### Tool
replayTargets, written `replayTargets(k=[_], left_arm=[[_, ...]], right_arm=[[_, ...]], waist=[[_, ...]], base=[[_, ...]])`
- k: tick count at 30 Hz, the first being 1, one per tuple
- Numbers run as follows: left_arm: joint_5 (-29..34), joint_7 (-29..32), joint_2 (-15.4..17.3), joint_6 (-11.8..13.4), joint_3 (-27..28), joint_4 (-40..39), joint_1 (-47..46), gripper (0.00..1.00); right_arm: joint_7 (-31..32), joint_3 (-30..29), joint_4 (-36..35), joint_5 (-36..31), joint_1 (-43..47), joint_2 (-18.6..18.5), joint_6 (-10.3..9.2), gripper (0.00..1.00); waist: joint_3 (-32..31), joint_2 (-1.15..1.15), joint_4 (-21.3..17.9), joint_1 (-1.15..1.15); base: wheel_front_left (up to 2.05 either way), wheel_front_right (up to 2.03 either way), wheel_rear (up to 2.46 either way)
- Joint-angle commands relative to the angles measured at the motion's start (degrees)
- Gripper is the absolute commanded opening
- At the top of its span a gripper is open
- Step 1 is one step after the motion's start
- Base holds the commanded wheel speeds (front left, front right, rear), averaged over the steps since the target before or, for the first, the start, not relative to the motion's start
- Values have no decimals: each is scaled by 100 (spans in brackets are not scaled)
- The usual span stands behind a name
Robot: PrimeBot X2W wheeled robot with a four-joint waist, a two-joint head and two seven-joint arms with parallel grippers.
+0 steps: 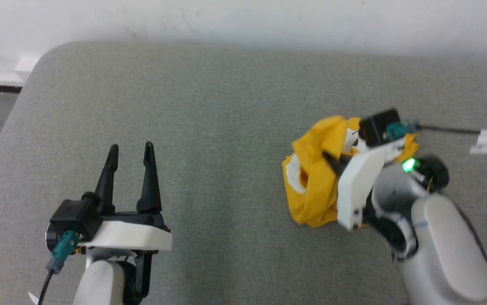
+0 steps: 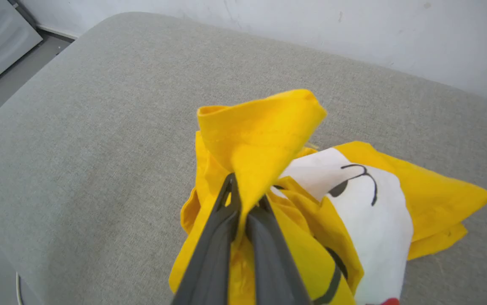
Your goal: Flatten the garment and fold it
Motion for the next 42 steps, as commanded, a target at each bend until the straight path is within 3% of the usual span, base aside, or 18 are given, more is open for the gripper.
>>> replayTargets(k=[1,6,10,11,12,17,22,28,32,36,42], left_arm=[[54,-27,-24,4,38,39,86,100],[120,-27,-24,-30,104,65,195,100],[175,-27,-24,-83,162,80,257,100],[184,-27,-24,-91,178,81,261,100],[187,-27,-24,-100,181,79,263,100],[189,-27,-24,-137,157,108,299,100],[179,-27,-25,-172,118,157,359,100],[113,-27,-25,-265,-137,281,335,100],[-99,-27,-25,-324,-700,569,208,100],[-414,124,-25,-390,-1618,1126,-84,100],[-1082,1353,-25,-308,-2872,1808,-509,100]], right_arm=[[29,91,-269,237,467,9,-5,0],[598,48,-1073,590,1635,-86,-5,0],[1293,-391,-1686,552,2836,-98,-5,0],[1350,-526,-1795,514,3053,-78,-5,43],[1338,-672,-1881,445,3231,-57,-5,100],[752,-1272,-2010,353,3683,4,-5,100],[-847,-1721,-2002,288,3453,7,-5,100],[-2487,-1755,-1825,-162,3092,8,-5,100],[-3203,-1624,-1687,-274,2969,9,-5,100],[-3465,-1509,-1516,-244,2893,9,-5,100],[-3541,-1394,-1328,-192,2768,9,-5,100]], waist=[[-222,0,-178,-1],[-423,0,-320,-1],[-512,0,-468,-1],[-520,0,-500,-1],[-521,0,-523,-1],[-539,0,-599,-1],[-578,0,-591,-1],[-611,0,-546,-1],[-549,0,-616,-1],[-426,0,-771,-1],[-261,0,-1055,-1]], base=[[0,0,0],[0,0,0],[0,0,0],[0,0,0],[0,0,0],[0,0,0],[0,0,0],[0,0,0],[0,0,0],[0,0,0],[0,0,0]])
